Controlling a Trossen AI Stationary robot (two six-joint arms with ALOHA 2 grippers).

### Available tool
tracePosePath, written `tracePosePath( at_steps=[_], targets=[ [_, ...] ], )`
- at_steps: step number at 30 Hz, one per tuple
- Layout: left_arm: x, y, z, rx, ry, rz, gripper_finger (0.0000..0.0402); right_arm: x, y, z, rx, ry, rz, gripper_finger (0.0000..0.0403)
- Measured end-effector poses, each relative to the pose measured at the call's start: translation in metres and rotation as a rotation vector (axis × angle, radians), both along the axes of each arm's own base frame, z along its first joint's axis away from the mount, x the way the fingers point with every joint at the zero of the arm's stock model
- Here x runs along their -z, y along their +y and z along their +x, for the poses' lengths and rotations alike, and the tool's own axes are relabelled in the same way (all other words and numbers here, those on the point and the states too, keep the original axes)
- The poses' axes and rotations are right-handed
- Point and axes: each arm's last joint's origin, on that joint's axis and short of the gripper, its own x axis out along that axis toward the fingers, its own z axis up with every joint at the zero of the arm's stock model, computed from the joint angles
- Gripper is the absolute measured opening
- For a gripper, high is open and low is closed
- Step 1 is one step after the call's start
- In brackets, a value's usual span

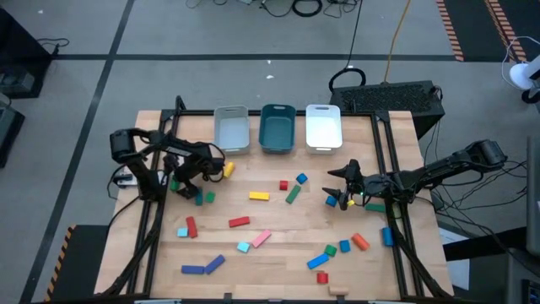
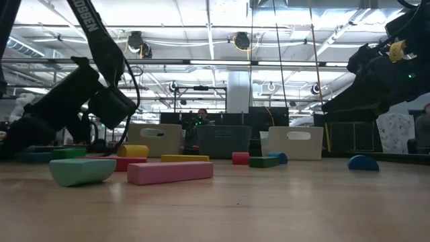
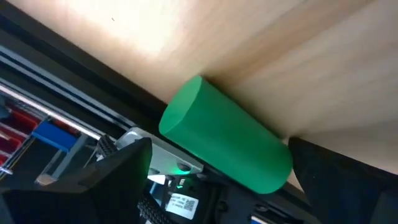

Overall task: Sort blocks by size
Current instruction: Put the green cylinder block into the gray bin

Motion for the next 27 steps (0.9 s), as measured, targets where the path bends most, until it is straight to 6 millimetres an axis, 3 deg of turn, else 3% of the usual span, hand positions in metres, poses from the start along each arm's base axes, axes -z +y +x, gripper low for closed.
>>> tracePosePath(
  at_steps=[6,18,27],
  targets=[
    [0.001,0.0,0.002,0.005,-0.014,0.008,0.0362,0.0,0.0,0.0,0.002,-0.002,0.005,0.0327],
    [0.004,-0.003,0.007,-0.078,-0.07,0.004,0.0242,0.0,0.0,0.0,0.008,-0.008,0.024,0.0327],
    [0.004,-0.012,0.012,0.001,-0.094,-0.041,0.0232,0.0,0.0,0.0,0.005,-0.01,0.025,0.0327]
  ],
)
